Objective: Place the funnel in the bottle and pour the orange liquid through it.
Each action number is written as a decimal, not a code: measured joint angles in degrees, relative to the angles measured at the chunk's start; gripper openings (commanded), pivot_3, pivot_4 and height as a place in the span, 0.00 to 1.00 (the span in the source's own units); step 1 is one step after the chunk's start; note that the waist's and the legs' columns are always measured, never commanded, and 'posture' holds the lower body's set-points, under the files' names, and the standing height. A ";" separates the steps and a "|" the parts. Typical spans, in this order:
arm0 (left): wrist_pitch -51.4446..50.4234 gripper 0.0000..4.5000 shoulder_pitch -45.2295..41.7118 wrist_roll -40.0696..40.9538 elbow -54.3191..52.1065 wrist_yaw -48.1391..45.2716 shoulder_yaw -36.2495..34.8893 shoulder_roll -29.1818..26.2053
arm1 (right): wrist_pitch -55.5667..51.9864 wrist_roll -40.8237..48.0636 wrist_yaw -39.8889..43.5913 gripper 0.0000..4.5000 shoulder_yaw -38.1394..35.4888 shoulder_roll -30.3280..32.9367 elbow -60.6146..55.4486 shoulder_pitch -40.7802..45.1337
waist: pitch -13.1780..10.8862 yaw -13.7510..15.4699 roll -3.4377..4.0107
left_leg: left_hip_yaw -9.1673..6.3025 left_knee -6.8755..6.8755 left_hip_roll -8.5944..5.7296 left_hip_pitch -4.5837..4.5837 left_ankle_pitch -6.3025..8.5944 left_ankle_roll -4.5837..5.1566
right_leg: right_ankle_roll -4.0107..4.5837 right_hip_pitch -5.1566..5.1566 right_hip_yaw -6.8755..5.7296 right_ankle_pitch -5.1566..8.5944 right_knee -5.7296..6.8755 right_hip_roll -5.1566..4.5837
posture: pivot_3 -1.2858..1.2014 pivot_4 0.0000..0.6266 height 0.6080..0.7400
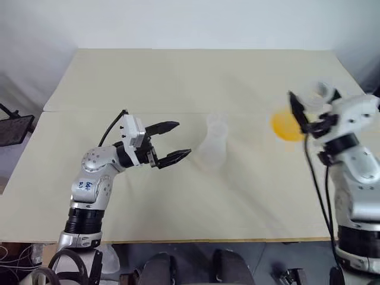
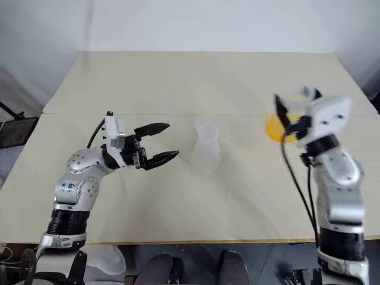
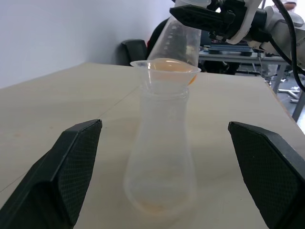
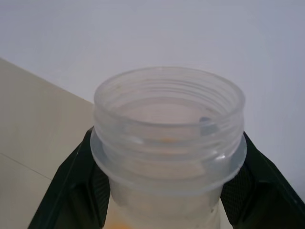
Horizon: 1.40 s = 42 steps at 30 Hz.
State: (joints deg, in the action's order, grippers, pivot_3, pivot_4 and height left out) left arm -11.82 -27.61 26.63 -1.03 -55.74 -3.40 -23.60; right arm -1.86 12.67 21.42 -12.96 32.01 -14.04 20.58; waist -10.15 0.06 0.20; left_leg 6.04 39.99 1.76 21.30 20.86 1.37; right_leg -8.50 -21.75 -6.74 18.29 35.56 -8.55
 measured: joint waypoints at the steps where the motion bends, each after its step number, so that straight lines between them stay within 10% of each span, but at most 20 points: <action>1: 0.16 1.00 0.18 -0.02 0.00 0.39 -0.05 0.02 | 0.87 -2.77 0.53 0.55 2.94 0.21 0.35 1.50 | 0.00 0.07 0.00 | -0.03 0.02 -0.02 0.01 0.00 0.01 | -0.01 0.00 -0.02 0.00 0.00 -0.02 | 0.52 0.24 1.00; 21: 1.91 1.00 3.19 -0.16 -0.69 4.75 0.54 1.09 | 19.14 -38.87 -6.18 0.55 20.42 2.34 10.99 13.00 | -0.01 -0.32 -0.01 | -0.10 -0.01 0.02 0.07 0.00 0.00 | -0.01 -0.01 -0.16 -0.01 -0.03 -0.02 | 0.52 0.24 1.00; 42: 1.95 1.00 3.27 -0.12 -0.91 5.08 1.93 2.25 | 24.50 -48.98 -9.77 0.55 21.70 3.88 13.82 14.41 | -0.01 -0.33 -0.01 | -0.11 -0.01 0.03 0.07 0.00 0.00 | -0.01 -0.01 -0.16 0.00 -0.03 -0.02 | 0.52 0.24 1.00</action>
State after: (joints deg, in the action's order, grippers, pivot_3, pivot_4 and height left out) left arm -9.88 -24.34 26.51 -1.94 -50.66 -1.47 -21.35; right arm 22.64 -36.31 11.65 8.74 35.89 -0.22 35.00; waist -10.16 -0.27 0.19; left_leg 5.94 39.98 1.80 21.37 20.86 1.37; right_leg -8.51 -21.76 -6.89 18.29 35.53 -8.57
